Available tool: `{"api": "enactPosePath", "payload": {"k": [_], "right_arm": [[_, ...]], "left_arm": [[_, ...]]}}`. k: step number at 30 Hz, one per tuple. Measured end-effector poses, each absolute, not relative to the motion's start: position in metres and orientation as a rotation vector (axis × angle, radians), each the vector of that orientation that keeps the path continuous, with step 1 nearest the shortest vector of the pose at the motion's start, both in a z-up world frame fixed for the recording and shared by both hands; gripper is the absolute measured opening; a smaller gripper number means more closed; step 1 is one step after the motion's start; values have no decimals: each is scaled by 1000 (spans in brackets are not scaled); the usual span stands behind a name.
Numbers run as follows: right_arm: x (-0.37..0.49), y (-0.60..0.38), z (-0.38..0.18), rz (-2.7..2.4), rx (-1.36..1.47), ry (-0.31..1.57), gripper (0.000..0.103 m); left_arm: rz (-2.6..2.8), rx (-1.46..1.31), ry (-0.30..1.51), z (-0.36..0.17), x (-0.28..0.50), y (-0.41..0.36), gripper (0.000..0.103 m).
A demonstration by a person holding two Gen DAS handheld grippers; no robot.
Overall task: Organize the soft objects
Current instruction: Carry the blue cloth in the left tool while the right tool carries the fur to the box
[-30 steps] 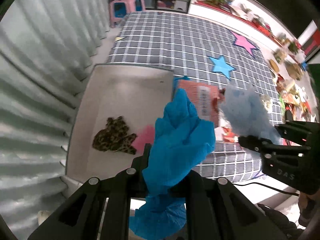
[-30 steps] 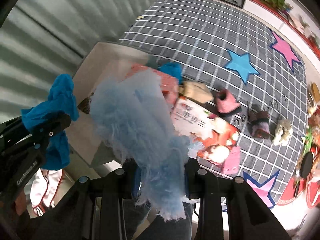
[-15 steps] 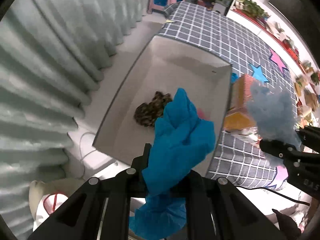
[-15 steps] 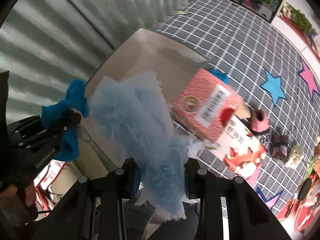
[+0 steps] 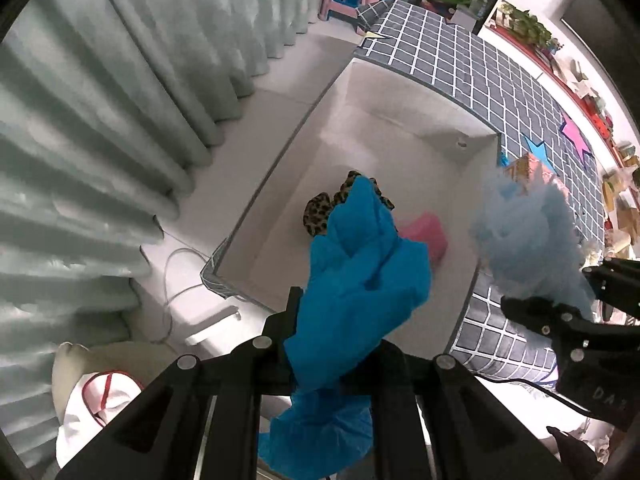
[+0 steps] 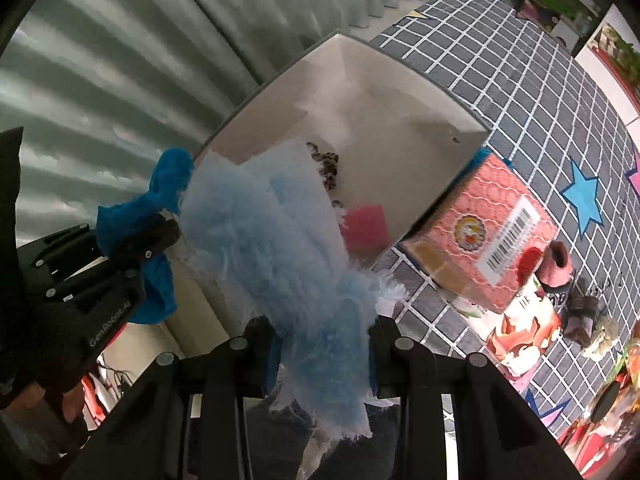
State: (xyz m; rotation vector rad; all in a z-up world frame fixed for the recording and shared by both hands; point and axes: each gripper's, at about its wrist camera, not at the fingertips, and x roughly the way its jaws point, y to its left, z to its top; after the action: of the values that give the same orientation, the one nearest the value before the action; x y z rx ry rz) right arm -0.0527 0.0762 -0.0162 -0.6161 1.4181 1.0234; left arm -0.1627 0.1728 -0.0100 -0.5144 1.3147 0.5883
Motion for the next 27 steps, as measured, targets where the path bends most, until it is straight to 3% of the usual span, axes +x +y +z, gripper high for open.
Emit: {"api": "enactPosePath", "payload": {"k": [27], "right_arm": [[-52, 111, -40, 1040, -645, 1482, 34]], "left_arm": [[600, -551, 1356, -29, -153, 184, 14]]}}
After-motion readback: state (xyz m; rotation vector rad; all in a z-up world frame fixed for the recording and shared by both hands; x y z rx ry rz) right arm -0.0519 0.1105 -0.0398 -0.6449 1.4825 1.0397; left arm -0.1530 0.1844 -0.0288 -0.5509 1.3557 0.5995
